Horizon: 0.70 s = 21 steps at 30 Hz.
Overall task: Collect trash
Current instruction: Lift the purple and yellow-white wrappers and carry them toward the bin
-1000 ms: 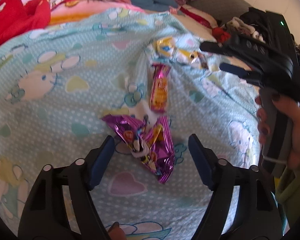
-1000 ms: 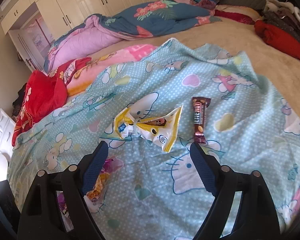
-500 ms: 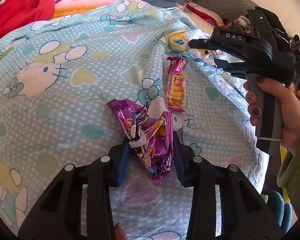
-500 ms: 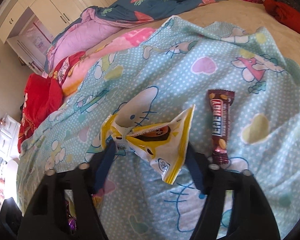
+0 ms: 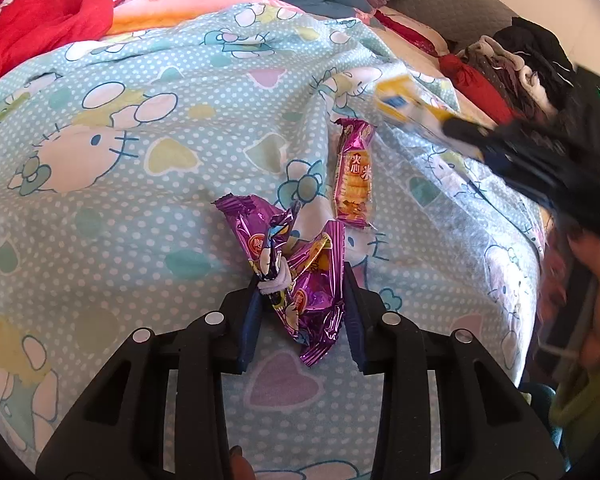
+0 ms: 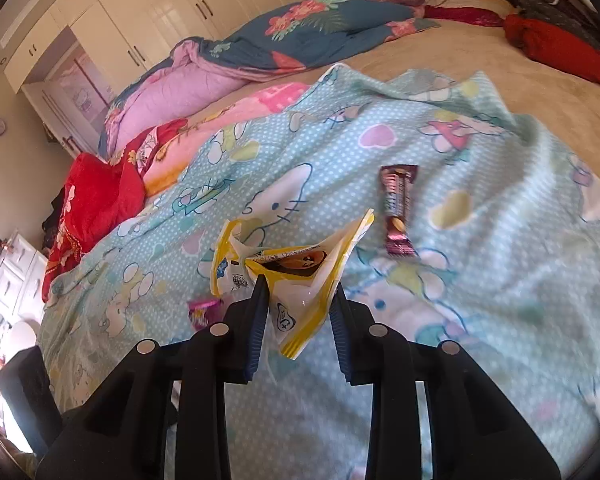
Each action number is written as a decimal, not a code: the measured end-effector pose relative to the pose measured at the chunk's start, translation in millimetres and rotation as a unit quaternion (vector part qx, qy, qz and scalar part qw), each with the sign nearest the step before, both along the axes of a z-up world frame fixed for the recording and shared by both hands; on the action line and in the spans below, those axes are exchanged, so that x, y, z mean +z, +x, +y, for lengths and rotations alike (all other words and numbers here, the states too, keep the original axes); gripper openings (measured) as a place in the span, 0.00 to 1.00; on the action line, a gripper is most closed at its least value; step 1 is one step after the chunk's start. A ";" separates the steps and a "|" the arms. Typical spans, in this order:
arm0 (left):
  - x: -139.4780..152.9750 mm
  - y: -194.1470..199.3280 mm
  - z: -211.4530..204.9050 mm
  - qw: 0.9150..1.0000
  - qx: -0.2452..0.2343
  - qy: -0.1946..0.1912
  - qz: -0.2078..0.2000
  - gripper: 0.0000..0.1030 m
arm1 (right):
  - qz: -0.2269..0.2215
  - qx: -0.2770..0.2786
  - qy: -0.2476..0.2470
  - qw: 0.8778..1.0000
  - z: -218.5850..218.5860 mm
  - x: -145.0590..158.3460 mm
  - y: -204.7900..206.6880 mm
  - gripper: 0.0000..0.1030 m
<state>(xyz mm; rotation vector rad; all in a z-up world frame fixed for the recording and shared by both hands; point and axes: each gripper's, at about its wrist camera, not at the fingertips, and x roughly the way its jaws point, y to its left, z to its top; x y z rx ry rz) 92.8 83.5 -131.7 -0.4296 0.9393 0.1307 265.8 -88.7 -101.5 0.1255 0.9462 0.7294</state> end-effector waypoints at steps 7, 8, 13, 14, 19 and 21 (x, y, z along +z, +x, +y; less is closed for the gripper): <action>12.4 -6.3 -2.9 1.000 -0.003 -0.003 -0.013 0.26 | 0.004 -0.036 0.001 0.999 -36.1 7.3 -32.6 0.28; 14.5 -6.5 -4.2 1.000 -0.005 -0.002 -0.015 0.26 | 0.003 -0.040 0.001 0.999 -40.3 9.9 -37.2 0.28; 30.8 -9.2 -10.4 0.999 -0.011 0.002 -0.036 0.25 | -0.004 -0.049 0.012 0.999 -55.9 23.0 -52.8 0.28; 34.1 -9.5 -11.7 0.999 -0.013 0.002 -0.040 0.25 | -0.006 -0.049 0.014 0.999 -58.6 26.0 -56.5 0.28; 47.8 -11.7 -21.1 0.998 -0.021 0.004 -0.057 0.25 | -0.018 -0.052 0.016 0.998 -66.9 37.6 -69.7 0.28; 52.1 -11.6 -24.8 0.998 -0.025 0.006 -0.062 0.25 | -0.020 -0.054 0.018 0.998 -70.3 40.2 -73.1 0.28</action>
